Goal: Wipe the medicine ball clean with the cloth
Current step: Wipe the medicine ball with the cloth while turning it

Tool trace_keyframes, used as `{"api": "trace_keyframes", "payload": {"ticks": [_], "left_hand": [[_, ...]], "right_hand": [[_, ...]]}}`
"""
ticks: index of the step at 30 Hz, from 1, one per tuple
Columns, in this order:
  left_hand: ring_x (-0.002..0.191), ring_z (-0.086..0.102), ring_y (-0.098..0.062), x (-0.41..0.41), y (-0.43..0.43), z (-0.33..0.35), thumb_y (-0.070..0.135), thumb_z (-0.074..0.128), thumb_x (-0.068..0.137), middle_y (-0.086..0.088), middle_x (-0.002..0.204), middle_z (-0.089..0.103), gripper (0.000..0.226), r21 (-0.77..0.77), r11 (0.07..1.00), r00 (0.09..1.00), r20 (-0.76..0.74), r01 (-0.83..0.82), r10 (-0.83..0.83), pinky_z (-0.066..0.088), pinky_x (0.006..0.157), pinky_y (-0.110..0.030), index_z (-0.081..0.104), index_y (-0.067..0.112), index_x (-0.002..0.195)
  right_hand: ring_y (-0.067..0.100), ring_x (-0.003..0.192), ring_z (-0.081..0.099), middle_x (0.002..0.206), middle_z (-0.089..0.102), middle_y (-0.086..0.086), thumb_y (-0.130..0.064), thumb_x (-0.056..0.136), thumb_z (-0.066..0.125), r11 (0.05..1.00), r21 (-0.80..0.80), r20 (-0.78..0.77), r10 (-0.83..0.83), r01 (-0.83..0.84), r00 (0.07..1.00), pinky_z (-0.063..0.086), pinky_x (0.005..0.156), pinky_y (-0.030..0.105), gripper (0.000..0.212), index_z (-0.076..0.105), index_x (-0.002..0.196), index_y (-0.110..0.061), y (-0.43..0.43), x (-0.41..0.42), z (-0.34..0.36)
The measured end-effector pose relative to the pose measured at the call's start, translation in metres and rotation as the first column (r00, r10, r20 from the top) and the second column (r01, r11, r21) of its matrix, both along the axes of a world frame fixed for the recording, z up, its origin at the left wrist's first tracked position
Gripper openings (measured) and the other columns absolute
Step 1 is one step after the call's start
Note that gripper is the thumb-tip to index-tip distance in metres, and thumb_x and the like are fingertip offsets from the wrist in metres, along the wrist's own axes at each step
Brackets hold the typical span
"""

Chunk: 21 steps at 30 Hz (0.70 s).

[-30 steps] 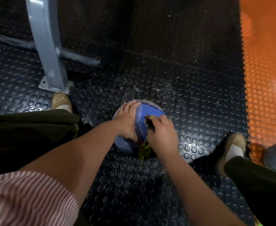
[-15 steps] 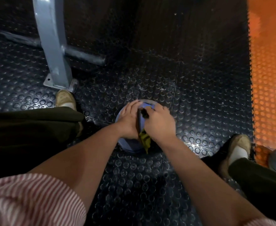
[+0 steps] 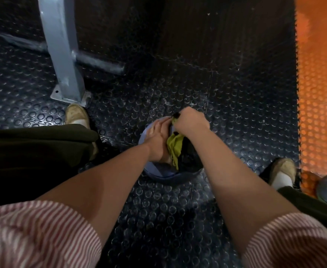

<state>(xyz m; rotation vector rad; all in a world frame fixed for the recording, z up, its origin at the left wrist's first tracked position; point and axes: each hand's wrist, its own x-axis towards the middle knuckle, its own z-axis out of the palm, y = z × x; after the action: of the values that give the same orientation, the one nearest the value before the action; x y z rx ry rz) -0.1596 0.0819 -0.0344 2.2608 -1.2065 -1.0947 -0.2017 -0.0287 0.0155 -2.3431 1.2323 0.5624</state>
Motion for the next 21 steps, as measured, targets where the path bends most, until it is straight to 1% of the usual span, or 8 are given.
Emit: {"api": "trace_keyframes", "payload": {"ticks": [3, 6, 9, 11, 15, 17, 19, 21], "left_hand": [[0.148, -0.002, -0.023, 0.005, 0.000, 0.000, 0.032, 0.086, 0.064, -0.006, 0.159, 0.001, 0.125, 0.007, 0.999, 0.998, -0.041, -0.053, 0.053, -0.002, 0.120, -0.031, 0.001, 0.013, 0.153], [0.147, -0.001, -0.016, 0.009, 0.004, -0.006, 0.016, 0.076, 0.073, -0.002, 0.158, 0.003, 0.107, -0.016, 0.997, 0.997, -0.030, -0.074, 0.073, -0.003, 0.116, -0.022, 0.004, 0.019, 0.152], [0.146, -0.001, -0.014, 0.011, 0.006, -0.005, 0.010, 0.078, 0.068, 0.001, 0.158, 0.001, 0.113, 0.017, 0.999, 0.998, -0.047, -0.046, 0.046, 0.000, 0.116, -0.022, 0.002, 0.020, 0.152], [0.146, -0.002, -0.014, 0.014, 0.007, -0.001, 0.014, 0.083, 0.066, 0.001, 0.157, -0.002, 0.119, 0.028, 0.999, 0.998, -0.062, -0.021, 0.023, 0.004, 0.117, -0.024, 0.000, 0.021, 0.152], [0.147, -0.013, -0.016, 0.016, 0.009, 0.007, 0.028, 0.088, 0.064, 0.004, 0.158, -0.015, 0.134, 0.098, 0.992, 0.996, -0.038, 0.079, -0.075, -0.002, 0.119, -0.029, -0.013, 0.019, 0.152], [0.146, -0.020, -0.017, 0.012, 0.011, 0.007, 0.033, 0.087, 0.064, 0.004, 0.158, -0.022, 0.138, 0.125, 0.987, 0.995, -0.001, 0.098, -0.098, -0.005, 0.119, -0.031, -0.020, 0.019, 0.151], [0.145, -0.024, -0.018, 0.002, 0.017, 0.003, 0.036, 0.087, 0.064, 0.003, 0.157, -0.027, 0.142, 0.126, 0.989, 0.994, 0.061, 0.083, -0.091, -0.010, 0.119, -0.031, -0.025, 0.019, 0.149], [0.146, -0.024, -0.018, -0.006, 0.019, -0.001, 0.042, 0.085, 0.065, -0.001, 0.158, -0.025, 0.141, 0.092, 0.994, 0.991, 0.122, 0.051, -0.062, -0.013, 0.117, -0.030, -0.026, 0.018, 0.148]], "right_hand": [[0.035, 0.110, 0.051, 0.117, 0.056, 0.016, -0.018, 0.089, 0.048, 1.000, 0.013, 0.124, 0.015, -0.017, 0.992, 0.047, 0.092, 0.042, 0.032, 0.060, 0.116, -0.006, 0.004, -0.008, -0.004], [0.035, 0.098, 0.054, 0.108, 0.057, 0.018, -0.014, 0.089, 0.044, 0.987, -0.156, 0.354, 0.085, -0.031, 0.931, 0.044, 0.079, 0.038, 0.034, 0.061, 0.117, -0.006, 0.040, -0.046, -0.023], [0.033, 0.074, 0.057, 0.088, 0.059, 0.014, -0.018, 0.078, 0.040, 0.979, -0.201, 0.495, 0.087, 0.017, 0.865, 0.045, 0.055, 0.034, 0.043, 0.065, 0.111, -0.007, 0.081, -0.091, -0.041], [0.031, 0.068, 0.057, 0.084, 0.058, 0.012, -0.020, 0.071, 0.039, 0.977, -0.213, 0.515, 0.117, -0.006, 0.849, 0.045, 0.048, 0.031, 0.048, 0.063, 0.111, -0.009, 0.096, -0.116, -0.052], [0.029, 0.071, 0.054, 0.085, 0.058, 0.009, -0.016, 0.068, 0.043, 0.988, -0.152, 0.547, 0.114, -0.035, 0.830, 0.047, 0.050, 0.029, 0.048, 0.063, 0.110, -0.009, 0.096, -0.131, -0.057], [0.025, 0.075, 0.055, 0.085, 0.055, 0.004, -0.009, 0.073, 0.052, 0.995, -0.097, 0.590, 0.038, 0.023, 0.806, 0.047, 0.052, 0.028, 0.040, 0.068, 0.110, -0.011, 0.088, -0.125, -0.049], [0.022, 0.082, 0.055, 0.091, 0.052, 0.000, -0.007, 0.083, 0.059, 0.990, -0.053, 0.617, -0.073, 0.133, 0.784, 0.048, 0.063, 0.030, 0.035, 0.066, 0.117, -0.013, 0.072, -0.112, -0.037], [0.024, 0.093, 0.053, 0.098, 0.053, 0.004, -0.007, 0.087, 0.058, 0.986, -0.081, 0.600, -0.068, 0.145, 0.797, 0.046, 0.074, 0.032, 0.035, 0.065, 0.120, -0.012, 0.054, -0.091, -0.026]]}}
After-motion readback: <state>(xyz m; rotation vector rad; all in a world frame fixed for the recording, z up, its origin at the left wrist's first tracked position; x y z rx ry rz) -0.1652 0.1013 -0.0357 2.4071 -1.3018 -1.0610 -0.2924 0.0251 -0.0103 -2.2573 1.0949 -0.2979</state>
